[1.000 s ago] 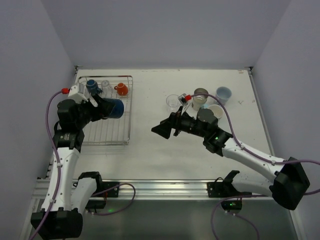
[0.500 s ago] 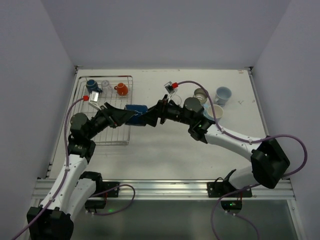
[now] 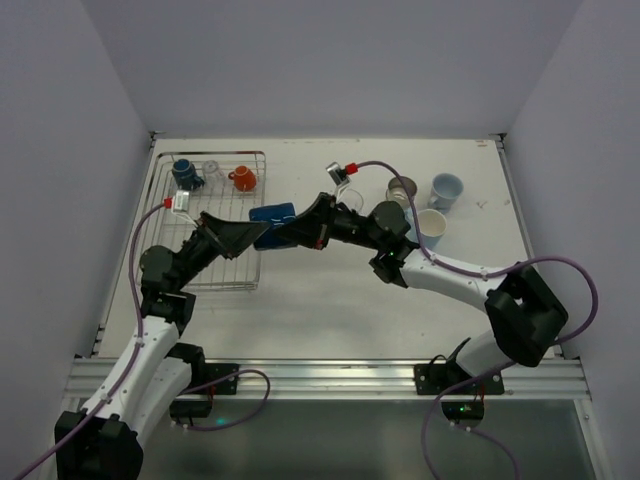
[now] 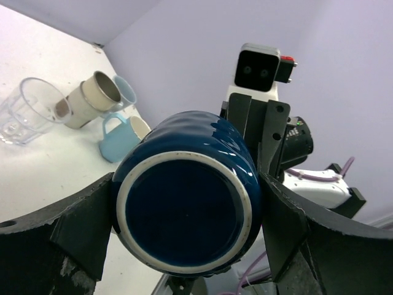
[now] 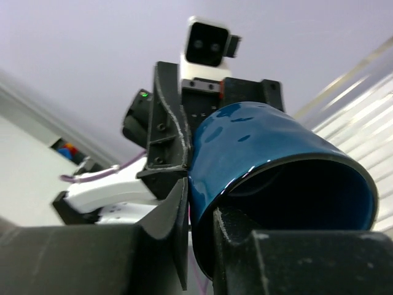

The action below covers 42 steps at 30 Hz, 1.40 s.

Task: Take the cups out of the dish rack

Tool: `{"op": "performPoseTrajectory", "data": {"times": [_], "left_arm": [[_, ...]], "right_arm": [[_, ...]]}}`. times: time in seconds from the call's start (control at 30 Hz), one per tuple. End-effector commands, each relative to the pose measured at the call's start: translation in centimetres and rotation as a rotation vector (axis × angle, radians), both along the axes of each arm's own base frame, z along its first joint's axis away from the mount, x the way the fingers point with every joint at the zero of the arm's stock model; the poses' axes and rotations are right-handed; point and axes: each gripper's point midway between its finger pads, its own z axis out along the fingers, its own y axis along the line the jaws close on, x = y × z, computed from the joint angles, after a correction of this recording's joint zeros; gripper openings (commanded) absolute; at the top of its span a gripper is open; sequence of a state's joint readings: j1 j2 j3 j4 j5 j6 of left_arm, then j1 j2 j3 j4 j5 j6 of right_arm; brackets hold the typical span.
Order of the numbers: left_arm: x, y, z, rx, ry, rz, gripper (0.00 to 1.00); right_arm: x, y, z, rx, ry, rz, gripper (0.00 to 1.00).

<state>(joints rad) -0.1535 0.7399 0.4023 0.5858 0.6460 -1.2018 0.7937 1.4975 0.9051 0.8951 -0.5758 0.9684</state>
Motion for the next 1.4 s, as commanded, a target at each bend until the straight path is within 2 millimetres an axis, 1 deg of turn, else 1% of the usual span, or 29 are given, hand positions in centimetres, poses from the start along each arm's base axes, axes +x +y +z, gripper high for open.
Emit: {"op": "performPoseTrajectory", "data": {"times": [0.0,0.03,0.1,0.13,0.17,0.2,0.23,0.27,0.3,0.33,0.37,0.43,0.47,0.5,0.53,0.57,0.67,0.7,0.73,0.77,0.8,0.83,0.87,0.9,1.03,1.07,1.1,1.23,1.37], "left_arm": [[-1.5,0.0,2.9,-0.066,-0.113,-0.013,0.42],[-1.7,-0.1,3.0,-0.062,-0.119,-0.026,0.52],[-2.2,-0.3,3.2,-0.039,-0.144,-0.04,0.73],[-2.4,-0.4,4.1,-0.018,-0.17,-0.044,0.88],[-2.2,-0.4,2.9,0.064,-0.161,-0.036,0.93],[-2.0,-0.4,2.7,0.116,-0.167,-0.025,0.97],[-1.7,0.0,4.3,0.16,-0.198,0.008,1.0],[-1.2,0.3,2.3,0.232,-0.112,0.023,1.0],[-0.8,0.8,2.1,0.328,-0.164,0.058,1.0],[-0.6,1.3,3.0,0.367,-0.18,0.094,1.0],[0.0,2.3,1.3,0.422,-0.105,0.146,1.0],[0.1,3.2,1.2,0.493,-0.138,0.196,1.0],[0.2,3.8,0.5,0.522,-0.115,0.222,1.0],[0.2,4.2,0.3,0.562,-0.138,0.238,1.0],[0.2,4.5,-0.2,0.587,-0.132,0.248,1.0],[0.4,5.2,-1.2,0.642,-0.121,0.274,1.0],[0.6,6.4,-3.3,0.713,-0.083,0.331,1.0],[0.5,6.5,-4.5,0.731,-0.074,0.331,1.0],[0.5,6.8,-5.1,0.741,-0.065,0.34,1.0],[0.7,7.0,-5.6,0.751,-0.061,0.355,1.0],[0.7,7.1,-5.6,0.759,-0.056,0.351,1.0],[0.7,7.1,-5.7,0.77,-0.05,0.35,1.0],[0.7,7.1,-5.5,0.766,-0.058,0.35,1.0],[0.7,7.0,-5.6,0.766,-0.06,0.35,1.0],[0.9,7.4,-5.5,0.772,-0.057,0.373,1.0],[0.8,7.5,-5.7,0.779,-0.051,0.378,1.0],[0.8,7.6,-5.8,0.782,-0.048,0.379,1.0],[1.0,8.0,-6.0,0.794,-0.036,0.399,1.0],[1.4,8.2,-6.3,0.805,-0.017,0.412,1.0]], "right_arm": [[-1.4,-0.4,2.9,0.132,-0.074,0.036,0.11],[-1.6,-0.5,3.1,0.138,-0.067,0.038,0.0],[-1.7,-0.7,2.8,0.123,-0.049,0.033,0.0],[-1.8,-0.8,2.5,0.11,-0.052,0.028,0.0],[-1.8,-1.2,2.7,0.096,-0.049,0.003,0.0],[-1.7,-1.5,2.1,0.068,-0.043,-0.017,0.0],[-1.4,-1.8,2.0,0.044,-0.071,-0.049,0.0],[-1.4,-2.5,2.5,0.028,-0.083,-0.076,0.0],[-0.7,-2.7,1.2,-0.046,-0.046,-0.113,0.0],[-0.3,-3.0,0.8,-0.091,-0.08,-0.14,0.0],[0.0,-3.3,0.4,-0.13,-0.076,-0.159,0.0],[0.7,-4.4,-0.8,-0.231,-0.085,-0.204,0.0],[1.0,-4.9,-1.3,-0.273,-0.083,-0.222,0.0],[1.3,-5.8,-2.7,-0.363,-0.048,-0.243,0.0],[2.4,-6.7,-3.8,-0.437,-0.072,-0.301,0.0],[2.5,-7.9,-6.2,-0.545,-0.026,-0.317,0.0],[4.7,-11.0,-9.8,-0.717,-0.002,-0.409,0.0],[5.3,-12.4,-11.6,-0.79,0.037,-0.434,0.0],[6.5,-13.7,-13.4,-0.878,0.036,-0.496,0.0],[6.7,-14.6,-14.6,-0.94,0.045,-0.516,0.0],[7.2,-15.0,-15.0,-0.979,0.035,-0.532,0.0],[7.8,-15.3,-16.4,-1.038,0.022,-0.53,0.0],[8.1,-15.5,-17.0,-1.072,0.014,-0.528,0.0],[8.6,-15.1,-16.9,-1.081,-0.007,-0.522,0.0],[10.8,-15.4,-18.9,-1.19,-0.038,-0.541,0.0],[11.2,-15.5,-20.1,-1.229,-0.029,-0.536,0.0],[12.0,-15.8,-20.1,-1.259,-0.041,-0.563,0.0],[12.8,-16.6,-22.0,-1.363,-0.017,-0.575,0.0],[12.7,-17.1,-23.4,-1.418,0.002,-0.562,0.0]]}}
